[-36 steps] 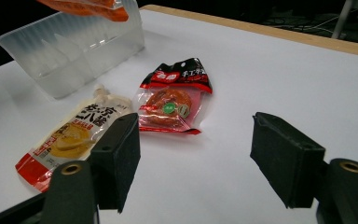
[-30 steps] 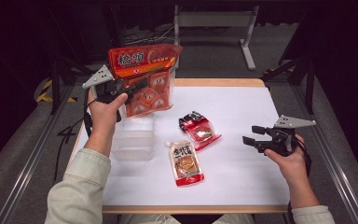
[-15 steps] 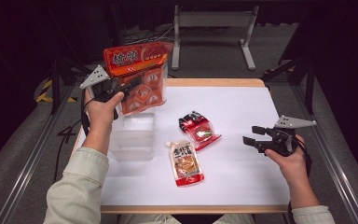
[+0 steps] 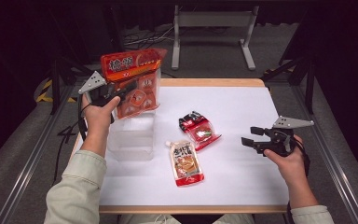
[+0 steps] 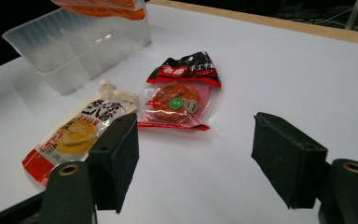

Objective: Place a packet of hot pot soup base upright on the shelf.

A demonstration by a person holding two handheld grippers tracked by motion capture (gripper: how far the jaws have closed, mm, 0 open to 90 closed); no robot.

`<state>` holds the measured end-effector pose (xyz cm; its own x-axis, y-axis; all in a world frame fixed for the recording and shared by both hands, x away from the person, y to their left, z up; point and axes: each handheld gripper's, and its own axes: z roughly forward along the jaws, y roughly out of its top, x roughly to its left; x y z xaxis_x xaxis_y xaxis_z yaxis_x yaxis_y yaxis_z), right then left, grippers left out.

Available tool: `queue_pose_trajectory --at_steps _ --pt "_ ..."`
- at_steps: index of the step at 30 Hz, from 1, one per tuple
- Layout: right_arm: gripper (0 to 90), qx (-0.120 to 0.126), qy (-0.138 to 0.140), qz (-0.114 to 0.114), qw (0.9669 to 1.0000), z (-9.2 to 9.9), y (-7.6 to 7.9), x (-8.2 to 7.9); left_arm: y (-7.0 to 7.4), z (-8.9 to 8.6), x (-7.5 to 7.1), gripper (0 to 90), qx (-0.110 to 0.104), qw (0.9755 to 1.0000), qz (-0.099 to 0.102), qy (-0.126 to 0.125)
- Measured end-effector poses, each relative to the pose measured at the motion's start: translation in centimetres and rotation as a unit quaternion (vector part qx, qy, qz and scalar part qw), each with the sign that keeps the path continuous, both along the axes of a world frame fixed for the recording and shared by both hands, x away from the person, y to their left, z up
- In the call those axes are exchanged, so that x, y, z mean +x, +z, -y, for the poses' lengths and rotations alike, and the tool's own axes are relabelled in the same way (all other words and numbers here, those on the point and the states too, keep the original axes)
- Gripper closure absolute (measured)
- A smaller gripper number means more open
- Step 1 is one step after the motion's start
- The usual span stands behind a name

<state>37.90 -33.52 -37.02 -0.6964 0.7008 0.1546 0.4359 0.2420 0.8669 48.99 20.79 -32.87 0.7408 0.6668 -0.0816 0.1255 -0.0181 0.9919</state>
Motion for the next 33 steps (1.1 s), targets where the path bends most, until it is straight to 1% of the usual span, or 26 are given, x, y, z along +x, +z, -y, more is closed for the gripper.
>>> queue_pose_trajectory --at_steps 3,5,7,9,11,12,13,15,17,19,21,24,27,29,30,32,33 --pt "32.7 -0.002 0.000 -0.003 1.0000 0.0 -0.2 0.1 -0.2 -0.2 0.0 71.3 0.002 1.0000 -0.001 0.001" --pt "32.7 -0.003 0.001 -0.003 1.0000 -0.2 -0.2 0.1 -0.2 -0.2 0.0 71.3 0.006 1.0000 -0.001 0.006" --pt "32.7 -0.005 0.003 -0.003 1.0000 -0.3 -0.2 0.0 -0.3 -0.3 -0.1 71.3 0.003 0.9999 -0.001 0.010" --pt "32.6 -0.005 0.006 -0.001 1.0000 -0.3 -0.2 0.0 -0.4 -0.3 -0.2 71.3 0.006 0.9998 -0.003 0.019" --pt "32.2 -0.005 0.007 -0.002 1.0000 -0.3 -0.2 0.0 -0.4 -0.2 -0.4 71.3 0.025 0.9989 -0.003 0.041" --pt "32.2 -0.005 0.007 -0.002 1.0000 -0.3 -0.2 0.1 -0.4 -0.2 -0.4 71.3 0.025 0.9989 -0.003 0.041" --pt "32.2 -0.005 0.007 -0.002 1.0000 -0.3 -0.2 0.1 -0.7 -0.2 -0.5 71.3 0.026 0.9985 -0.004 0.048" --pt "32.2 -0.004 0.006 -0.004 1.0000 -0.3 -0.2 0.1 -1.2 -0.4 -0.5 71.2 0.015 0.9988 -0.011 0.044" --pt "32.2 -0.006 0.007 -0.004 1.0000 -0.3 -0.2 0.1 -1.6 -0.3 -0.5 71.2 0.010 0.9987 -0.014 0.049" --pt "32.1 -0.005 0.008 -0.003 1.0000 -0.4 -0.2 0.1 -1.9 -0.1 -0.3 71.2 0.015 0.9983 -0.024 0.051" --pt "31.9 -0.007 0.009 -0.002 0.9999 -0.4 -0.2 0.1 -2.2 0.3 -0.1 71.2 0.028 0.9976 -0.033 0.054" --pt "31.9 -0.008 0.011 -0.004 0.9999 -0.5 -0.3 0.1 -2.8 1.0 0.0 71.3 0.041 0.9969 -0.040 0.054" --pt "31.9 -0.008 0.011 -0.002 0.9999 -0.5 -0.3 0.1 -3.2 1.1 0.2 71.3 0.038 0.9969 -0.043 0.054" --pt "31.8 -0.007 0.011 -0.003 0.9999 -0.5 -0.3 0.1 -3.4 0.9 0.2 71.2 0.032 0.9967 -0.050 0.055" --pt "31.8 -0.006 0.011 -0.003 0.9999 -0.4 -0.3 0.1 -3.4 0.8 0.2 71.2 0.029 0.9968 -0.049 0.056" --pt "31.8 -0.007 0.011 -0.003 0.9999 -0.4 -0.3 0.1 -3.4 0.7 0.2 71.2 0.030 0.9970 -0.052 0.049" --pt "31.7 -0.007 0.011 -0.003 0.9999 -0.4 -0.3 0.1 -3.3 0.8 0.2 71.1 0.031 0.9966 -0.058 0.049"
